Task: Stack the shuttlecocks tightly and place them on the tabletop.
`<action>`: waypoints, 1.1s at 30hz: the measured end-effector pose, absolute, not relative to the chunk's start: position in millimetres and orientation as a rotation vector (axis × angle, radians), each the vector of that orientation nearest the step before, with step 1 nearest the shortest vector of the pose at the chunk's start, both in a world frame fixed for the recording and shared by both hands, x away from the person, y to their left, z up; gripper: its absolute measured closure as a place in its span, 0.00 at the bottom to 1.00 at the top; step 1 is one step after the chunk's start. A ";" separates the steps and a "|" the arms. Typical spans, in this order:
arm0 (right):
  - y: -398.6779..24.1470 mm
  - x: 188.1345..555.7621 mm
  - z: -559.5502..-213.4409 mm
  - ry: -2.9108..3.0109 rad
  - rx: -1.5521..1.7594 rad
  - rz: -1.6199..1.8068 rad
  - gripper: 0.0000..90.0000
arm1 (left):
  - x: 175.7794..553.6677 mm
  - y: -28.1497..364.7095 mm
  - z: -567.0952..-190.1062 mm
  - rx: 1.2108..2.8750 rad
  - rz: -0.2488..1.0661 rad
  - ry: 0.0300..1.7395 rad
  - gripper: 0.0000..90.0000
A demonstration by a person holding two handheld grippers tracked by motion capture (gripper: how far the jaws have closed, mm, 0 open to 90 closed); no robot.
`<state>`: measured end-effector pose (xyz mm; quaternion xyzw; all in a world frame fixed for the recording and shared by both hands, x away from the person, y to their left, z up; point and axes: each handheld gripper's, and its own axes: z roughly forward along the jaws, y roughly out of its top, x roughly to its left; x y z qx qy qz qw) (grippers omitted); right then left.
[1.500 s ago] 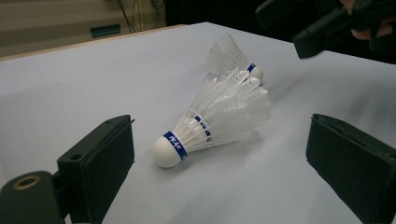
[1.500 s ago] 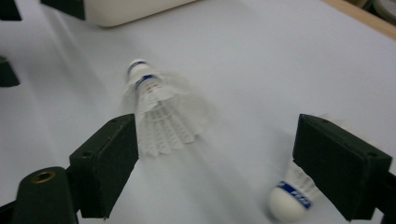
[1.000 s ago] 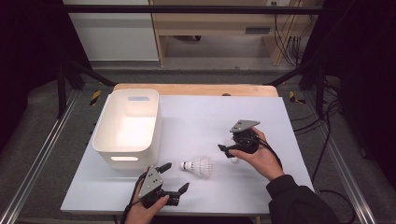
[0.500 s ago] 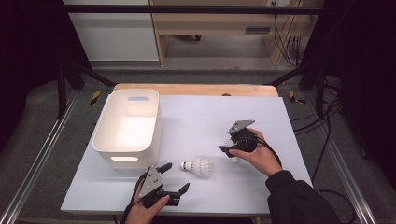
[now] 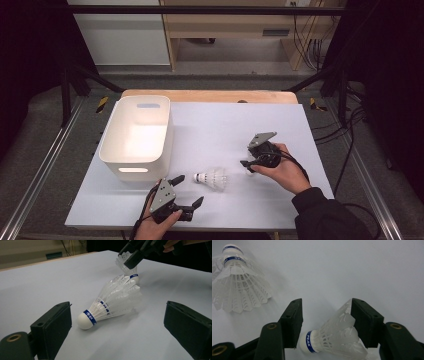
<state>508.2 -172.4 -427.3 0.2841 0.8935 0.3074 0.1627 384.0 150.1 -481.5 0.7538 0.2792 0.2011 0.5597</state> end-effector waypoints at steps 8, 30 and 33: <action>-183.2 502.3 -426.5 2.564 0.848 0.860 0.59 | 384.3 150.6 -481.5 1.777 0.474 0.661 0.08; -220.8 466.7 -433.2 2.569 0.926 0.891 0.79 | 383.9 149.3 -482.1 1.783 0.476 0.660 0.08; -226.3 462.8 -434.3 2.567 0.942 0.907 0.82 | 383.9 149.4 -482.0 1.782 0.476 0.661 0.08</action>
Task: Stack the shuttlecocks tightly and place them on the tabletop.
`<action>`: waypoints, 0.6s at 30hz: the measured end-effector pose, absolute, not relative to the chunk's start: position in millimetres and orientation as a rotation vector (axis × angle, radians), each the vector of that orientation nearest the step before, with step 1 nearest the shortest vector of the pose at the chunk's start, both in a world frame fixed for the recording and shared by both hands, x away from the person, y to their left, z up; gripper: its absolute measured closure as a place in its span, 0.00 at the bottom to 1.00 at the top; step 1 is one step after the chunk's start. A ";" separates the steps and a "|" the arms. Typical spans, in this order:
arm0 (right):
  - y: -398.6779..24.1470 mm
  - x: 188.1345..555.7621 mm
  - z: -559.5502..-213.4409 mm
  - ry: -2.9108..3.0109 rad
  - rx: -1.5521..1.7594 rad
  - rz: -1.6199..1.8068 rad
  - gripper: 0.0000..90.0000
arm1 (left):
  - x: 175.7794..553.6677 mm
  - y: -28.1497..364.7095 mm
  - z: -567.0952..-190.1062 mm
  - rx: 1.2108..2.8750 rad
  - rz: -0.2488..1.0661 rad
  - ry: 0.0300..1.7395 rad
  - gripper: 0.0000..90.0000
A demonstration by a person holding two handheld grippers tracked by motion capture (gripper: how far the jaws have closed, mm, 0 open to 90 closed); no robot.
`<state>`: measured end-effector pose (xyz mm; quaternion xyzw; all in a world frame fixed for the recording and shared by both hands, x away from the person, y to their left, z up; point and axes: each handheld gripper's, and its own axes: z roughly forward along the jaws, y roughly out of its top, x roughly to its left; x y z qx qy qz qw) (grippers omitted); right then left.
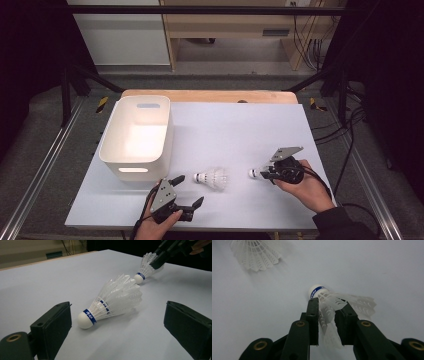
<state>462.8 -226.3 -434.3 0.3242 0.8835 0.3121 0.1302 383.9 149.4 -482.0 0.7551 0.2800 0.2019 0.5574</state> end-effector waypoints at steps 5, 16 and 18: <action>-233.1 456.6 -439.0 2.565 0.960 0.938 0.86 | 383.8 149.3 -481.9 1.781 0.478 0.661 0.08; -239.1 448.5 -450.2 2.568 0.963 0.980 0.94 | 383.8 150.9 -481.1 1.771 0.483 0.665 0.08; -239.7 447.1 -450.8 2.570 0.959 0.981 0.95 | 383.7 150.9 -481.1 1.771 0.484 0.665 0.08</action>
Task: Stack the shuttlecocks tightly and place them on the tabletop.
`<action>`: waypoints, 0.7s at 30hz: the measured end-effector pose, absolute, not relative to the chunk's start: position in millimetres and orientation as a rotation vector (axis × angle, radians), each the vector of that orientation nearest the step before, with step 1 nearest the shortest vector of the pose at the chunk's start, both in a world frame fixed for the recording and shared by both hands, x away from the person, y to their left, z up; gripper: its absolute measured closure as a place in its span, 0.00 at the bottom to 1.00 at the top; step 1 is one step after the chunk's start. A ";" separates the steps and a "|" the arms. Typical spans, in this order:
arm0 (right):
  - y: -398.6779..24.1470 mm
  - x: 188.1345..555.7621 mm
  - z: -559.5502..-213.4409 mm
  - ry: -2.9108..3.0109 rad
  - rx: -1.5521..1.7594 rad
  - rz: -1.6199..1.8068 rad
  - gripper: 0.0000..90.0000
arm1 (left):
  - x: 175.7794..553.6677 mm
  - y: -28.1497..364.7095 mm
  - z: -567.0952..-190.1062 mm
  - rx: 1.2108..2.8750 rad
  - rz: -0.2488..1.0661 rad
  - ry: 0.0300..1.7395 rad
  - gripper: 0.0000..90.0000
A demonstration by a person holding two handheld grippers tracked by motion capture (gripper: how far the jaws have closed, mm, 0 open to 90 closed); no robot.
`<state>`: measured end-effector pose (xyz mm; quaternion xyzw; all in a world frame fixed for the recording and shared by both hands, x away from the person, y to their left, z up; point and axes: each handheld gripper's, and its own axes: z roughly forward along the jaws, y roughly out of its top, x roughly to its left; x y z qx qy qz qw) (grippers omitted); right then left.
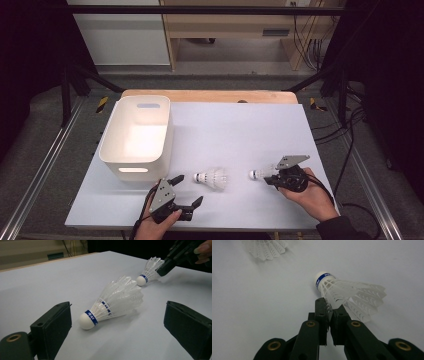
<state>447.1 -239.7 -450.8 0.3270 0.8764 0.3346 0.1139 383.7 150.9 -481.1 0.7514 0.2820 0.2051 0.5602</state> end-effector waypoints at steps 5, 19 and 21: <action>-241.9 445.1 -452.8 2.570 0.958 0.992 0.97 | 383.7 150.9 -481.1 1.771 0.484 0.664 0.08; -246.4 439.5 -454.4 2.546 0.955 1.022 1.00 | 383.6 151.7 -480.5 1.764 0.487 0.668 0.09; -246.3 438.9 -454.1 2.542 0.950 1.026 1.00 | 383.6 151.8 -480.5 1.764 0.488 0.668 0.09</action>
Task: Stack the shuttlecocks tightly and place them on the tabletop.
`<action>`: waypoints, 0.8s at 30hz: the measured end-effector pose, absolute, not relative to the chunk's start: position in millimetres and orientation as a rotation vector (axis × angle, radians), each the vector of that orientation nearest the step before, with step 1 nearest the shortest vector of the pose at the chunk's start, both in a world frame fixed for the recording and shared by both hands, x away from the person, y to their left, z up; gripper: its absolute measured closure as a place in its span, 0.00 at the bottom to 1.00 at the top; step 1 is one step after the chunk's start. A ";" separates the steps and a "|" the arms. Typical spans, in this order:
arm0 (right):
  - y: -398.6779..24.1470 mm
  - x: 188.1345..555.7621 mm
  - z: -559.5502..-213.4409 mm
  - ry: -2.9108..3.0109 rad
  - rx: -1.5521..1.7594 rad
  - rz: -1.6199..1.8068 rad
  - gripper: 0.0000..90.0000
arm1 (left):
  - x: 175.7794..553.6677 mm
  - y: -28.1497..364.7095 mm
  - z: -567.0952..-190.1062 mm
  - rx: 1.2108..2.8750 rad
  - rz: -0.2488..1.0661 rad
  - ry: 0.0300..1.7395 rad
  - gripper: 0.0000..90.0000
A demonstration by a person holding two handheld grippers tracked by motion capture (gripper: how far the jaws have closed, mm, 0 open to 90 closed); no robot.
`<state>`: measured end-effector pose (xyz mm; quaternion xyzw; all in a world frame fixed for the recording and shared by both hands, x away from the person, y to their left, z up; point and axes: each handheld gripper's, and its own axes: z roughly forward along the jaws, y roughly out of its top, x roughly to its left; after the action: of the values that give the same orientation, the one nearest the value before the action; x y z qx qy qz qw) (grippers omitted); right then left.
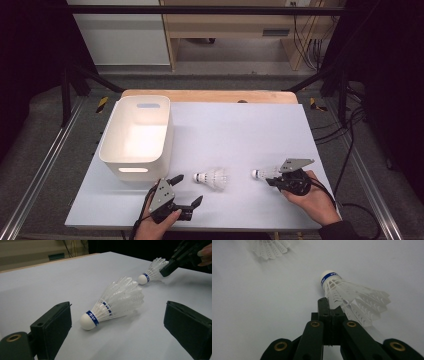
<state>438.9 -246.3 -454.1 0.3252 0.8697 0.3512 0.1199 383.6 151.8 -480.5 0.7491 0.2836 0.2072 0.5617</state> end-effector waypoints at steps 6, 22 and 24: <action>-242.9 438.7 -452.7 2.534 0.926 1.053 1.00 | 383.7 152.4 -480.2 1.762 0.491 0.670 0.08; -222.0 438.2 -453.8 2.514 0.814 1.142 1.00 | 383.8 153.9 -479.4 1.752 0.496 0.675 0.08; -219.1 437.5 -453.6 2.517 0.800 1.147 1.00 | 383.8 154.2 -479.3 1.750 0.497 0.675 0.08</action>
<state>437.5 -219.1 -453.6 0.2755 0.8666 0.3949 0.1307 383.8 154.2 -479.3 0.7440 0.2871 0.2115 0.5650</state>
